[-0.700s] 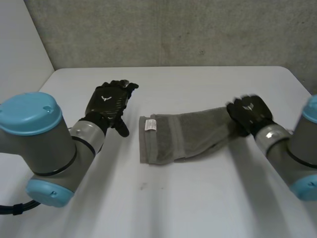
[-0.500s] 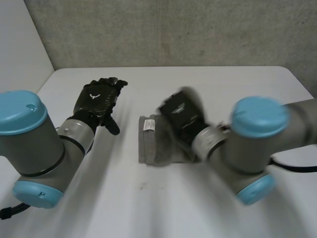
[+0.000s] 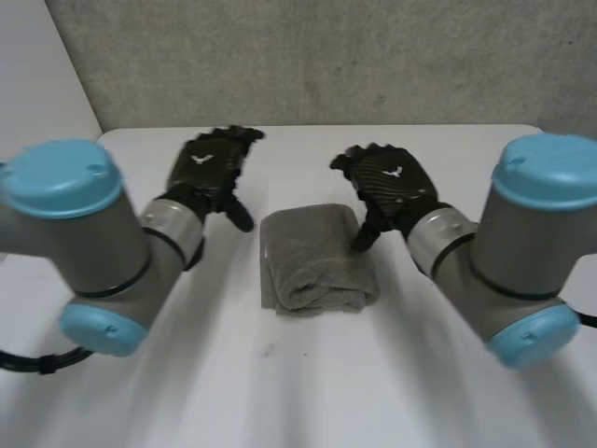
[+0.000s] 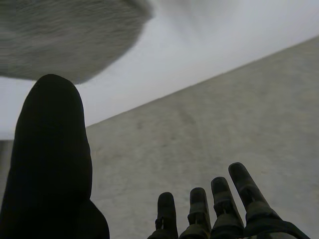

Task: Fold the towel.

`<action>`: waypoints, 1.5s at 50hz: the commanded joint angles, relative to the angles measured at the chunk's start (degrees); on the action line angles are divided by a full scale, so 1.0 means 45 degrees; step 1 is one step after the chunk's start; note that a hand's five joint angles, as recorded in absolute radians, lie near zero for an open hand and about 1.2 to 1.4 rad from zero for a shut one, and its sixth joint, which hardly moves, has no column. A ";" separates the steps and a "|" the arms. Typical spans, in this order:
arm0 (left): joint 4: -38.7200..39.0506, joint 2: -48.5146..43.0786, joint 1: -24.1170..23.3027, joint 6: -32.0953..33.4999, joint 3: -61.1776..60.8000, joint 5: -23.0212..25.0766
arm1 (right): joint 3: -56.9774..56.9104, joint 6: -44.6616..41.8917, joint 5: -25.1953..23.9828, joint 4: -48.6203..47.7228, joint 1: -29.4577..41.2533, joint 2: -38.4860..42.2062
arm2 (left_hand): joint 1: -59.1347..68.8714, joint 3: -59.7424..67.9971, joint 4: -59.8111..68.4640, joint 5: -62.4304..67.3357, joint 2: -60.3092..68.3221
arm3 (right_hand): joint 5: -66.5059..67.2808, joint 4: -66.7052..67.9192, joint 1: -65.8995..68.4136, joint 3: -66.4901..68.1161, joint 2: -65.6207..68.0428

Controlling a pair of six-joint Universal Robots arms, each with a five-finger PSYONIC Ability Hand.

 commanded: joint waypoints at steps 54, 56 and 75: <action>-0.7089 0.4268 0.1717 -0.0123 0.3053 -0.0691 | -0.2338 -0.0280 0.2018 0.4571 -0.2692 -0.4352 | -0.0025 -0.0099 -0.0118 -0.0291 -0.0124 | -0.0798 -0.0770 -0.0482 -0.0513 -0.0767; -0.7479 0.4988 0.2164 -0.0240 0.2586 0.0125 | -0.2123 -0.0281 0.1998 0.4670 -0.2692 -0.4607 | -0.0025 -0.0100 -0.0118 -0.0291 -0.0124 | -0.0798 -0.0770 -0.0482 -0.0513 -0.0767; -0.7207 0.5733 0.2323 -0.0689 0.1394 0.1027 | -0.0890 -0.0359 0.1764 0.4534 -0.2672 -0.5293 | -0.0062 -0.0136 -0.0155 -0.0328 -0.0161 | -0.0798 -0.0770 -0.0482 -0.0513 -0.0767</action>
